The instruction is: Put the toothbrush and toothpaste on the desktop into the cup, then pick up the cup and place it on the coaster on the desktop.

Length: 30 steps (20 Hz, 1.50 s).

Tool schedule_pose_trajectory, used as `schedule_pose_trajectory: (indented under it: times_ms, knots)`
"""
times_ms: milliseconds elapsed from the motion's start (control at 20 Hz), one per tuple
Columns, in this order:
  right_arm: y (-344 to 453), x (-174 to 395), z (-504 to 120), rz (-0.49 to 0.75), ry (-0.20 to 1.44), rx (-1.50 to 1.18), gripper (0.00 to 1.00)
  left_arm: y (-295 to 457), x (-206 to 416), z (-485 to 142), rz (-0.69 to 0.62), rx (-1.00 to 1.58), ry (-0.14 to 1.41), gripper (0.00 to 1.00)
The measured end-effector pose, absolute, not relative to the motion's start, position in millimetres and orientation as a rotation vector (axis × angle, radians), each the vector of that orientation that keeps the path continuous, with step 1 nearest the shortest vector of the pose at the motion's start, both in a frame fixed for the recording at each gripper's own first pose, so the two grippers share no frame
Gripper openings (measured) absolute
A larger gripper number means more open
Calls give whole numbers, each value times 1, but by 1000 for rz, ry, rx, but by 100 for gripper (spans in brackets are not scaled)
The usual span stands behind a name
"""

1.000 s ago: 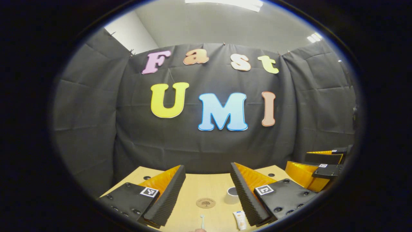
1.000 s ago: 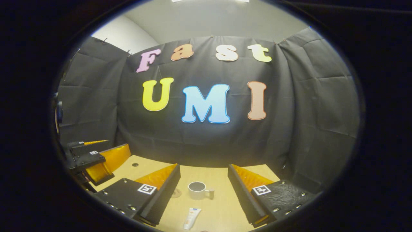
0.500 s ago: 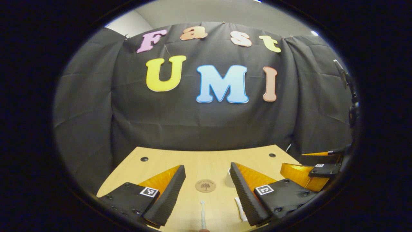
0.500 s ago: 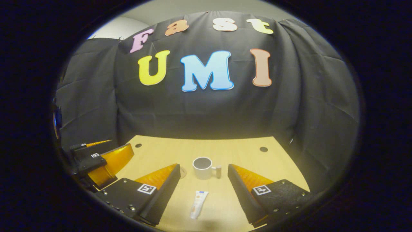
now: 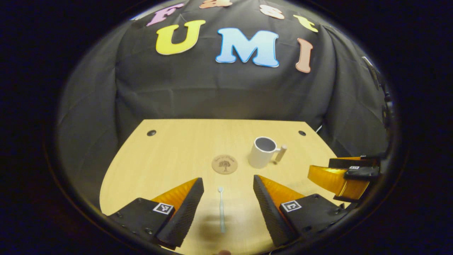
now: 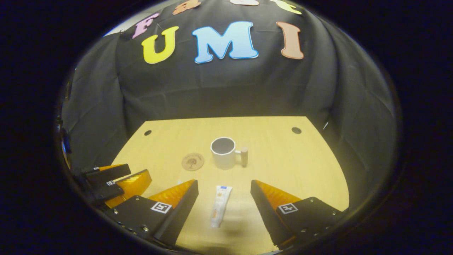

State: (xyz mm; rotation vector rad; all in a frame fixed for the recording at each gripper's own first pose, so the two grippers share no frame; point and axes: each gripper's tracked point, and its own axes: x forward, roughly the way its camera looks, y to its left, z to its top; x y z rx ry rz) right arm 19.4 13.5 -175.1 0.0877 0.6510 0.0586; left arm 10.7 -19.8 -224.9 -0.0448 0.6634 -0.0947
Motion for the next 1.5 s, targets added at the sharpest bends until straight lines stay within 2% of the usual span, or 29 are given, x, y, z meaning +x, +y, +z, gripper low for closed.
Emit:
schedule_pose_trajectory:
  times_ms: [650, 1500]
  knots:
    - [20, 25, -266, 61, 948, 83, 94, -25, -15, -324, -134, -91, 977, 96]
    - [21, 37, -344, 10, 1234, 82, 94, -2, -16, -414, -61, -26, 1296, 96]
